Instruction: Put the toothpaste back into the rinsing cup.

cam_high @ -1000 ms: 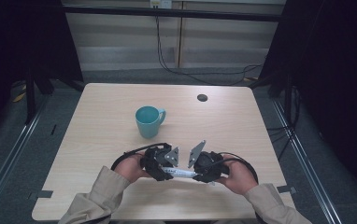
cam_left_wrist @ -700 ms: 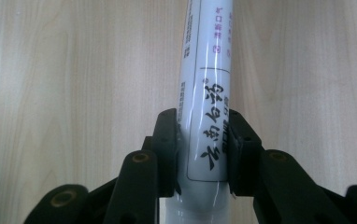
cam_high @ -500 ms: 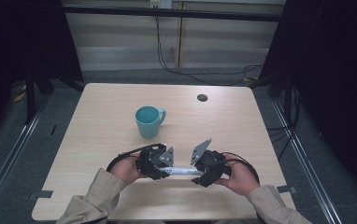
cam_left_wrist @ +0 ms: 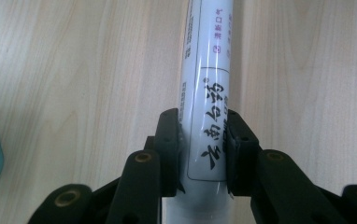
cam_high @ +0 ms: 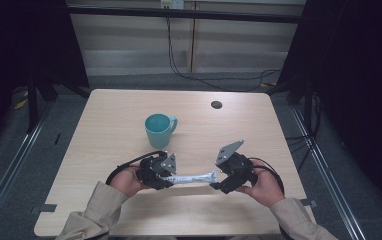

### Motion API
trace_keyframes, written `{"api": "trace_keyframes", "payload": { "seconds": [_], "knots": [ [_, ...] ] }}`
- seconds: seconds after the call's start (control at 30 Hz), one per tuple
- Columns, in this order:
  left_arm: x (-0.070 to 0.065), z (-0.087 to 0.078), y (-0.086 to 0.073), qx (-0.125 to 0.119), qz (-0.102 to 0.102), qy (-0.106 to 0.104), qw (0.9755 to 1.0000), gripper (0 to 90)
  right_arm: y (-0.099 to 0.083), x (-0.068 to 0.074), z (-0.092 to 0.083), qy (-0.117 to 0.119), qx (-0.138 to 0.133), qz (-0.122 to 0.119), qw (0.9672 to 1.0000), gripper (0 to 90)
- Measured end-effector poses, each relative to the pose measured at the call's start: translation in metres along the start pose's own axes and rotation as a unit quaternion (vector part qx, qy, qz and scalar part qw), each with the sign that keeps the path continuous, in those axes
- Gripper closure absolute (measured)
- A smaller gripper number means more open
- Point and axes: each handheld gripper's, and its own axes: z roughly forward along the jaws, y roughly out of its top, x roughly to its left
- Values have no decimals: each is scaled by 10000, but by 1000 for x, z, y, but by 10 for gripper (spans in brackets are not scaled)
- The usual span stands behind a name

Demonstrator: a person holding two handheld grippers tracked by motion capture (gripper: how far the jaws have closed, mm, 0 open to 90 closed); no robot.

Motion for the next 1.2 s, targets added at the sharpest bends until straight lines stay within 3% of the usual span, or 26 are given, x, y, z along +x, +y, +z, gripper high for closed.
{"api": "trace_keyframes", "payload": {
  "seconds": [0.07, 0.2, 0.4, 0.47, 0.57, 0.6, 0.7, 0.83, 0.9, 0.97, 1.1, 1.2],
  "knots": [
    [1, 0, -2, -48, -85, 4, 10000, 714, -3, -1, 1, -13, 19, 57, 10000, 295],
    [1, -1, -2, -13, -50, 2, 10000, 715, -7, -1, 4, -38, -19, 62, 10000, 286],
    [1, -1, 3, -35, -34, -79, 10000, 715, 3, 2, 11, -71, -39, -243, 9997, 275],
    [1, -1, 5, -30, -9, -126, 9999, 715, 6, 4, 14, -95, -28, -445, 9990, 289],
    [0, -1, 9, -101, -44, -152, 9998, 715, 8, 8, 19, -138, 102, -595, 9981, 335],
    [1, -1, 11, -32, 49, -174, 9998, 715, 8, 9, 20, -165, 135, -612, 9979, 350],
    [-2, 2, 13, -83, 14, -204, 9998, 714, 8, 6, 23, -102, 273, -420, 9987, 439],
    [-1, 1, 16, -187, 14, -220, 9996, 715, 9, 6, 25, -83, 229, -356, 9991, 462],
    [-2, 1, 19, -134, 53, -194, 9997, 714, 10, 8, 27, -71, 315, -387, 9987, 549],
    [-3, 0, 21, -5, 224, -184, 9996, 713, 11, 12, 27, 0, 366, -547, 9978, 622],
    [-3, 2, 19, -119, 135, -210, 9996, 706, 11, 13, 27, 160, 497, -502, 9974, 654],
    [-4, 3, 20, -69, 209, -223, 9995, 697, 14, 14, 23, 98, 584, -552, 9967, 679]
  ]
}}
